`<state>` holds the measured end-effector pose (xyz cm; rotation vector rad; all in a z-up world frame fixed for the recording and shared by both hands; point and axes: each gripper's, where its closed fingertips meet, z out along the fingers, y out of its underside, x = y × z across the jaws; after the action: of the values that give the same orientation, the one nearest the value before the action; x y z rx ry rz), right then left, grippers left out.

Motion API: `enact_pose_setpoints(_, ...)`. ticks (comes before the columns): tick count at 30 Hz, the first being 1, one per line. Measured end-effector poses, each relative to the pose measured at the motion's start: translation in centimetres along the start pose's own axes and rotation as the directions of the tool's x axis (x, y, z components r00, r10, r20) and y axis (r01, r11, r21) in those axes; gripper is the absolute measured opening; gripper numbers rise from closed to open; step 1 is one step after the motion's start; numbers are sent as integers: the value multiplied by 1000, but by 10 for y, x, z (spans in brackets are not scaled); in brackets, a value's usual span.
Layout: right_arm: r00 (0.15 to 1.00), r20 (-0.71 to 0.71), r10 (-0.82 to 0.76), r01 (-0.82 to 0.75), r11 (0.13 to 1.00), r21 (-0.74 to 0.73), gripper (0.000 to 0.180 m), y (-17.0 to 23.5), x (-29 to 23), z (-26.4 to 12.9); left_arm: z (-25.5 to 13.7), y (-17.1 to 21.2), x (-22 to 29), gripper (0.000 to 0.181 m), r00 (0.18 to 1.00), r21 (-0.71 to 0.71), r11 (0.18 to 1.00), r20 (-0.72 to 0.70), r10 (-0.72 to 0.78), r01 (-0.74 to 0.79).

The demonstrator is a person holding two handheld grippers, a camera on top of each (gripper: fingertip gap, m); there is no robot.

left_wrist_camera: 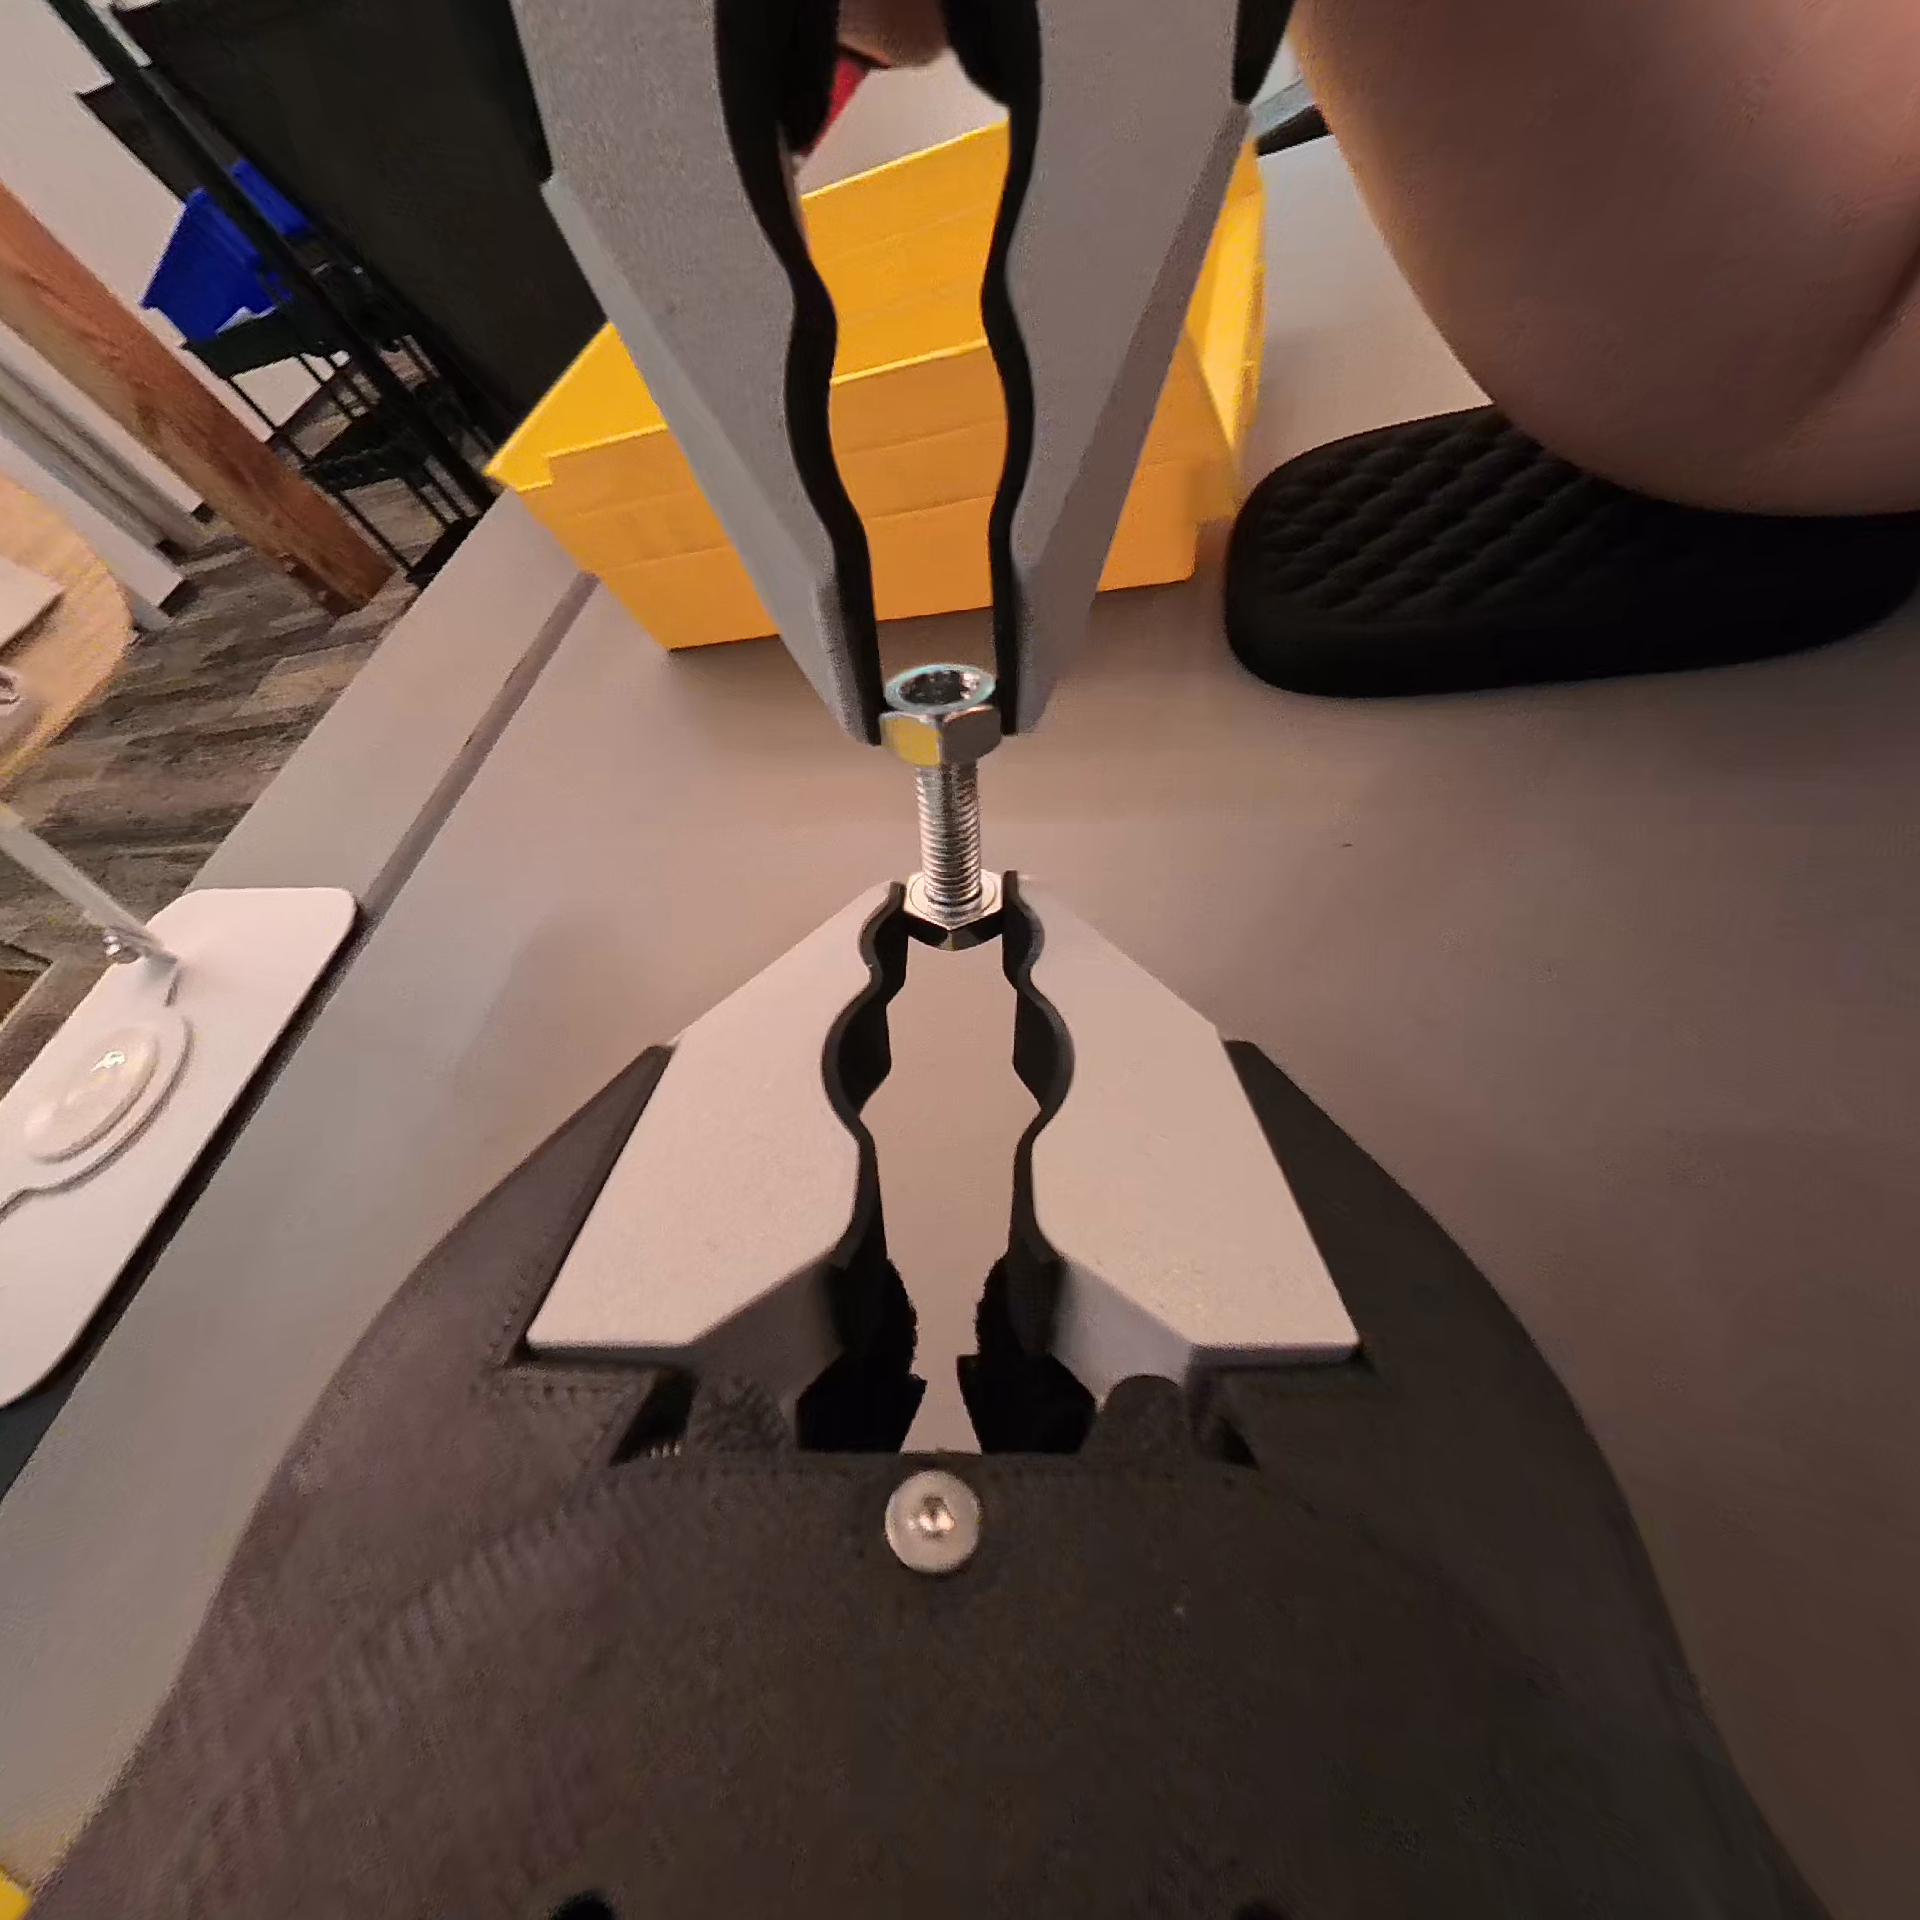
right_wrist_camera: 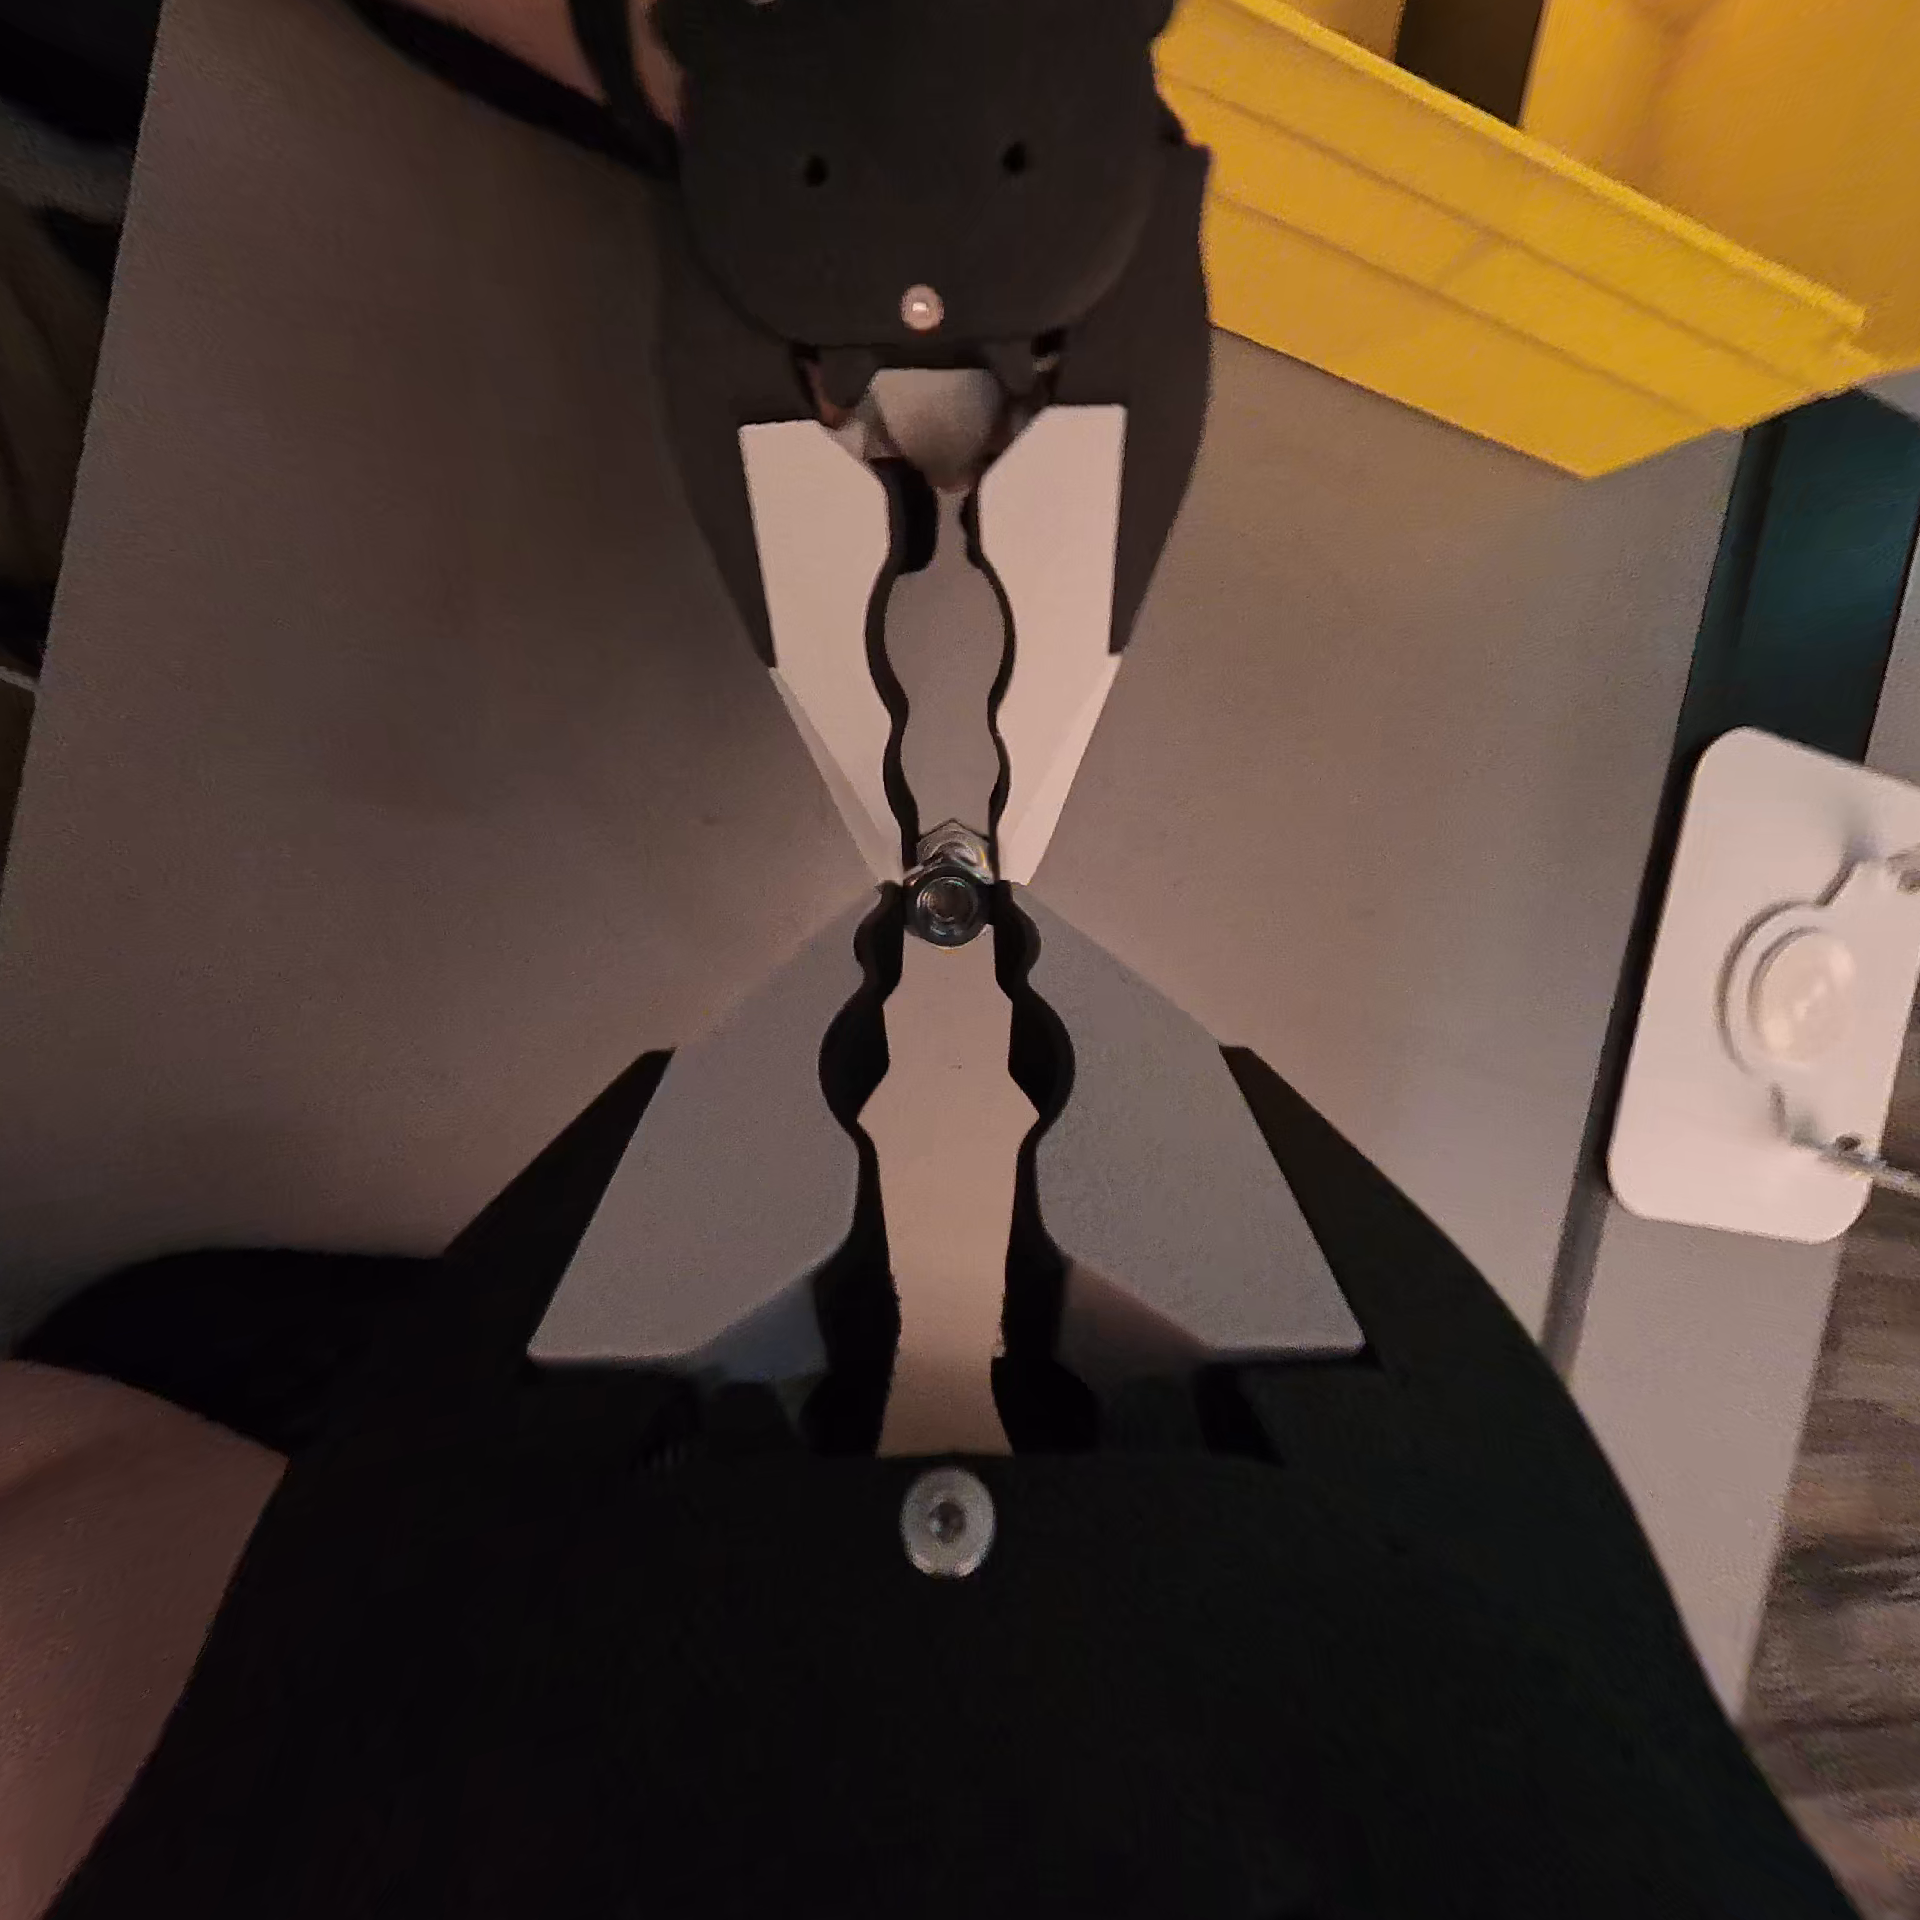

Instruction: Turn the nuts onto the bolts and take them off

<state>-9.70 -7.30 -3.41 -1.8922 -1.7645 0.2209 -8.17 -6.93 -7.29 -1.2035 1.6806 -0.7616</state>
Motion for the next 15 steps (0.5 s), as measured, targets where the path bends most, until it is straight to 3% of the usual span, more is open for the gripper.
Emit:
enact_pose_setpoints(10,946,-11,324,-323,945,52,16,-3,36,10,-6,13,-36,16,979,-67,995,193,-62,76)
enact_pose_setpoints(15,872,-7,490,-487,868,96,16,-8,52,16,-11,21,-54,16,952,-98,990,298,-72,105)
